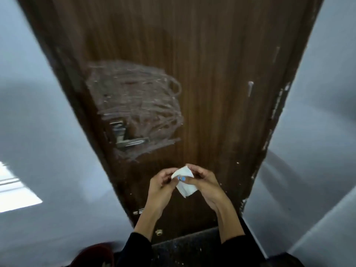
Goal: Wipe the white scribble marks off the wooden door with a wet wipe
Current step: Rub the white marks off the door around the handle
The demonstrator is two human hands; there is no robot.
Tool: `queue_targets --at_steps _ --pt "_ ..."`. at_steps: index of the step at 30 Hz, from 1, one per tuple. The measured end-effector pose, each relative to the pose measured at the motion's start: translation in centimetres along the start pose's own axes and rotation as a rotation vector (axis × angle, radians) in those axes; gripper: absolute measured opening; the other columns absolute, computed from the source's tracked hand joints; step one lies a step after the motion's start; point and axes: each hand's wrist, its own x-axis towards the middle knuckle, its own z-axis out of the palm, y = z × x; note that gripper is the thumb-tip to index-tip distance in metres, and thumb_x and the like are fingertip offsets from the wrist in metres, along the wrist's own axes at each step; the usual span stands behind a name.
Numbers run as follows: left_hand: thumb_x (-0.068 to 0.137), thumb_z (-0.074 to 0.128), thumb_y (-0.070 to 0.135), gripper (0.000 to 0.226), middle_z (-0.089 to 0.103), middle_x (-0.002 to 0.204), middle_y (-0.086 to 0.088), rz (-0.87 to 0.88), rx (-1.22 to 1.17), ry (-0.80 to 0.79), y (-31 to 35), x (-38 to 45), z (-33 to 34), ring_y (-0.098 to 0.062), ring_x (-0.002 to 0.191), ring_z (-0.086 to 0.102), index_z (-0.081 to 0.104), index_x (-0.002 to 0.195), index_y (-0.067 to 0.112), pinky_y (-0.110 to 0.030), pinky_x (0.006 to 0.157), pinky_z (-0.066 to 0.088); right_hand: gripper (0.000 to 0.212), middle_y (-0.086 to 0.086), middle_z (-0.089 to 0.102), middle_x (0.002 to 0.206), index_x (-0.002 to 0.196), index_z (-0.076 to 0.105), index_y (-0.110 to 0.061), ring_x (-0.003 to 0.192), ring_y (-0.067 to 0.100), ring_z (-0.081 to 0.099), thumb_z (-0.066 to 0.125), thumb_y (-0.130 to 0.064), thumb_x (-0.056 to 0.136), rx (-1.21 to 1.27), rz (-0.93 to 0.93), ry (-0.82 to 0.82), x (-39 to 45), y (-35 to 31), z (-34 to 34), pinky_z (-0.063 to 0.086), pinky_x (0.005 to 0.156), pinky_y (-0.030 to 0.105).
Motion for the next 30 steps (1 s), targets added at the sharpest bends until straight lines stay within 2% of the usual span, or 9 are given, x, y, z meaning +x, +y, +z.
queue_targets --at_steps 2,5,10,14,19,22,24,26,30 --pt "0.085 0.065 0.001 0.012 0.072 0.086 -0.005 -0.015 -0.036 0.088 0.6 0.2 -2.1 -0.016 0.082 0.069 0.066 0.093 0.01 -0.027 0.07 0.055 0.027 0.01 0.072 0.097 0.099 0.07 -0.009 0.091 0.02 0.067 0.075 -0.011 0.073 -0.001 0.02 -0.133 0.9 -0.4 2.3 0.054 0.074 0.029" --pt "0.085 0.065 0.002 0.005 0.073 0.082 -0.009 -0.052 -0.124 0.184 0.7 0.6 -4.7 -0.02 0.079 0.071 0.066 0.088 0.007 -0.029 0.063 0.056 0.008 0.011 0.071 0.083 0.075 0.069 -0.009 0.082 0.024 0.067 0.077 -0.009 0.071 -0.017 -0.029 -0.114 1.8 -0.5 5.3 0.053 0.072 0.035" --pt "0.083 0.069 0.002 0.008 0.073 0.081 -0.014 -0.124 -0.196 0.31 0.5 1.0 -8.1 -0.024 0.072 0.072 0.066 0.088 0.006 -0.03 0.06 0.057 0.019 0.009 0.066 0.073 0.066 0.059 -0.012 0.074 0.02 0.064 0.074 -0.002 0.071 -0.058 -0.066 -0.01 3.7 -0.4 9.6 0.049 0.063 0.032" --pt "0.087 0.059 -0.007 0.014 0.071 0.083 -0.014 -0.152 -0.237 0.399 0.5 1.8 -11.2 -0.022 0.072 0.071 0.063 0.094 0.004 -0.023 0.059 0.057 0.015 0.003 0.069 0.078 0.076 0.066 -0.019 0.072 0.015 0.064 0.072 -0.005 0.076 0.033 -0.174 0.322 5.3 -0.3 12.5 0.051 0.062 0.027" --pt "0.097 0.046 0.0 0.019 0.07 0.097 -0.012 -0.109 -0.206 0.399 1.5 3.7 -14.0 -0.022 0.09 0.069 0.061 0.108 0.003 -0.03 0.08 0.056 0.017 -0.002 0.064 0.089 0.093 0.065 -0.013 0.078 0.005 0.059 0.069 -0.009 0.078 -0.13 -0.503 0.727 7.4 -0.3 16.3 0.042 0.062 0.002" --pt "0.099 0.044 0.007 0.024 0.067 0.106 -0.009 -0.066 -0.182 0.363 2.2 5.1 -14.7 -0.021 0.101 0.065 0.059 0.117 0.004 -0.034 0.094 0.051 0.018 0.004 0.057 0.101 0.101 0.063 -0.004 0.081 0.004 0.054 0.065 -0.008 0.084 -0.249 -0.579 0.716 9.5 0.3 19.0 0.04 0.067 0.0" --pt "0.1 0.043 0.01 0.023 0.065 0.105 -0.004 -0.047 -0.178 0.334 2.5 6.0 -15.1 -0.018 0.102 0.063 0.058 0.118 0.009 -0.032 0.095 0.049 0.019 0.007 0.054 0.107 0.105 0.064 -0.002 0.087 0.01 0.055 0.059 -0.012 0.09 -0.387 -0.6 0.665 10.6 1.2 20.6 0.044 0.073 0.008" --pt "0.101 0.043 0.014 0.019 0.065 0.099 0.002 -0.03 -0.177 0.301 2.5 7.0 -15.7 -0.011 0.096 0.063 0.06 0.111 0.015 -0.024 0.086 0.05 0.019 0.008 0.053 0.111 0.106 0.064 -0.001 0.094 0.012 0.055 0.055 -0.009 0.091 -0.516 -0.651 0.6 11.3 2.4 22.1 0.048 0.082 0.018" --pt "0.101 0.043 0.023 0.026 0.066 0.08 0.011 -0.043 -0.192 0.281 2.3 8.8 -16.6 -0.003 0.08 0.063 0.062 0.085 0.024 -0.012 0.065 0.048 0.027 0.007 0.056 0.111 0.106 0.065 -0.001 0.101 0.01 0.052 0.064 0.004 0.08 -0.632 -0.709 0.499 11.6 4.4 23.2 0.035 0.091 0.001"
